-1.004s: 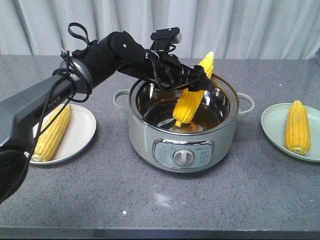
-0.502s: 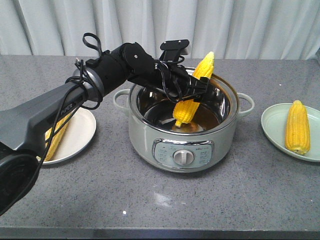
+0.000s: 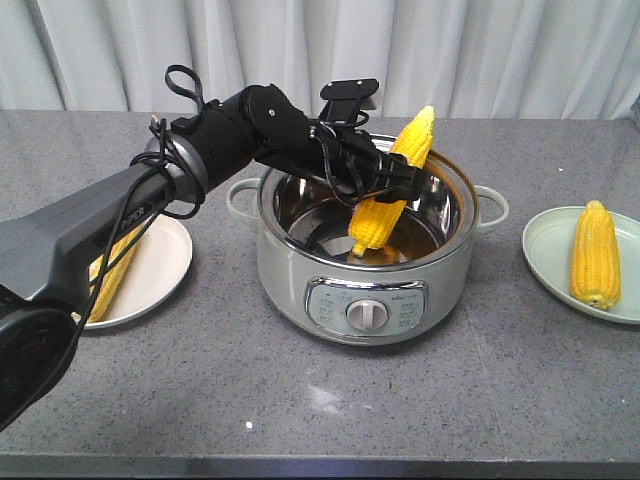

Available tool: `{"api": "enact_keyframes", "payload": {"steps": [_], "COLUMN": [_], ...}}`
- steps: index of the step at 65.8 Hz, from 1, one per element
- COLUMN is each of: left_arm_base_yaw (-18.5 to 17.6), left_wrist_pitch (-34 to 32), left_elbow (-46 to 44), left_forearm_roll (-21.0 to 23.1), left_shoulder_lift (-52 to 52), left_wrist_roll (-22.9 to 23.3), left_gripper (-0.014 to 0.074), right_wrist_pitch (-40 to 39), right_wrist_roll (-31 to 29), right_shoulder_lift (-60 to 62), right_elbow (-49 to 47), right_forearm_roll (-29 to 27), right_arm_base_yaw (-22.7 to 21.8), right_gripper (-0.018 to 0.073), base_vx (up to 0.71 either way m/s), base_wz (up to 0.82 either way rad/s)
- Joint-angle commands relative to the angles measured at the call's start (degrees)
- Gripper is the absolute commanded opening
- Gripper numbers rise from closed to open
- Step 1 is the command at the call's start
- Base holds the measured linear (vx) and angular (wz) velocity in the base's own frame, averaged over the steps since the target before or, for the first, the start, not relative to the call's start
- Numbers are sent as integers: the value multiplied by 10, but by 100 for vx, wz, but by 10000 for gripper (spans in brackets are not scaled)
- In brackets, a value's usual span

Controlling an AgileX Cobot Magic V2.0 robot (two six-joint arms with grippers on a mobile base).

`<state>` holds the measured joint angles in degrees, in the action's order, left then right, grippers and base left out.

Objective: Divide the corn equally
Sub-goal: 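Lift the last cob out of the pot with the left gripper, then hold both cobs raised above the counter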

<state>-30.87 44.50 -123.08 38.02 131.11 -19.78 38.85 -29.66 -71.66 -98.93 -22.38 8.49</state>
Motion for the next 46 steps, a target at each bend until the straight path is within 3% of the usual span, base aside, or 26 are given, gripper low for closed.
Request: {"api": "enact_keyframes", "payload": {"steps": [1, 11, 22, 34, 46], "left_arm_base_yaw": [-2, 8, 30, 56, 65], "left_wrist_pitch": [-21, -12, 41, 136, 249], "left_elbow": [-18, -18, -18, -18, -18], "left_forearm_roll": [10, -10, -38, -80, -146], "left_shoulder_lift": [-61, -103, -171, -244, -314], "left_wrist_roll": [-2, -1, 0, 11, 62], "left_gripper": [-8, -8, -8, -8, -8], "right_wrist_pitch": [-41, -34, -8, 30, 51], "right_wrist_roll": [1, 11, 29, 45, 45], "right_shoulder_lift": [11, 11, 11, 11, 11], "right_elbow": [-17, -17, -17, -17, -17], "right_forearm_roll": [-5, -6, -6, -7, -5], "right_arm_base_yaw": [-3, -3, -3, -3, -3], "right_gripper": [-6, -6, -6, -6, -6], "base_vx": [0, 0, 0, 0, 0], "base_wz": [0, 0, 0, 0, 0]}}
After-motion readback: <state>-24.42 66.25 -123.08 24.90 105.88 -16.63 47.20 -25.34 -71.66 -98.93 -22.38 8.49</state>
